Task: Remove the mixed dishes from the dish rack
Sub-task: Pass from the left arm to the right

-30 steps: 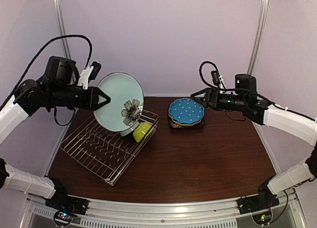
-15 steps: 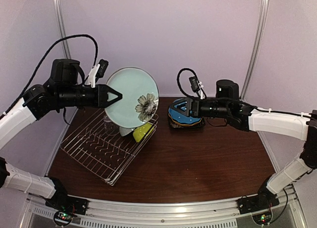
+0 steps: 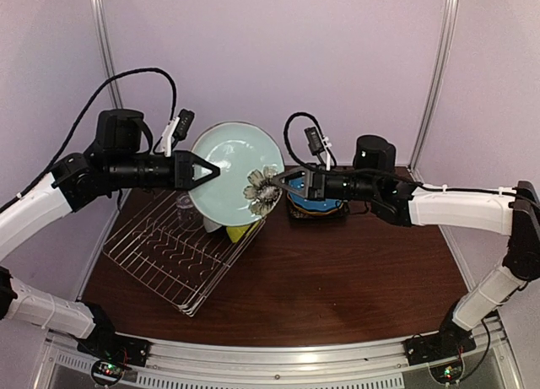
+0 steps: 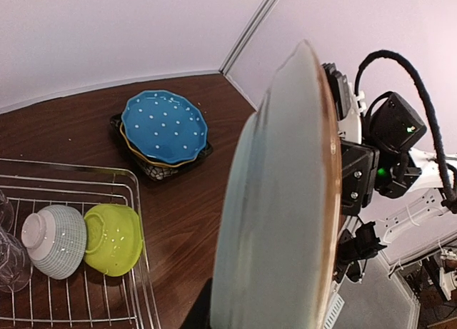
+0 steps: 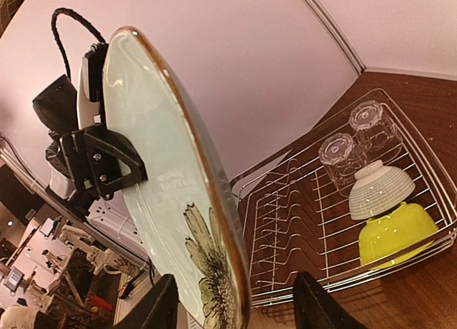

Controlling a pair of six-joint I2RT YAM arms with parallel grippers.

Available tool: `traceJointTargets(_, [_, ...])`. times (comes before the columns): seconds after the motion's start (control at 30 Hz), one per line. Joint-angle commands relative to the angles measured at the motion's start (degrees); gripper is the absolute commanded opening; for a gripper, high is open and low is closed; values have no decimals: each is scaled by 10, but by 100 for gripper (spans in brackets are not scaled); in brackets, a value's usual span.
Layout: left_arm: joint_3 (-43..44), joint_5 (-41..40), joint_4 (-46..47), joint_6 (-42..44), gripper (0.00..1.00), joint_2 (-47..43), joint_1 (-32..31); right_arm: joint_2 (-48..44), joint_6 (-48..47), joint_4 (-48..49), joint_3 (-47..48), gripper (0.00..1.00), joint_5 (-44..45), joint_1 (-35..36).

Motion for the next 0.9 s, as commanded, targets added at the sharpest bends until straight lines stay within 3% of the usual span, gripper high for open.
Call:
traceJointTargets(0.0, [4, 42, 137, -17, 0, -8, 3, 6, 18, 37, 14, 51, -18, 8])
traceJointTargets(0.4, [-23, 63, 186, -49, 0, -1, 5, 15, 89, 123, -3, 23, -45, 9])
traceJointTargets(0.63, [-29, 60, 185, -53, 0, -1, 12, 14, 108, 144, -9, 0, -50, 8])
traceJointTargets(0.73, [-32, 48, 177, -57, 0, -4, 16, 12, 110, 145, -11, 0, -48, 8])
traceJointTargets(0.87, [-37, 25, 164, -61, 22, -10, 21, 12, 116, 147, -13, 0, -46, 3])
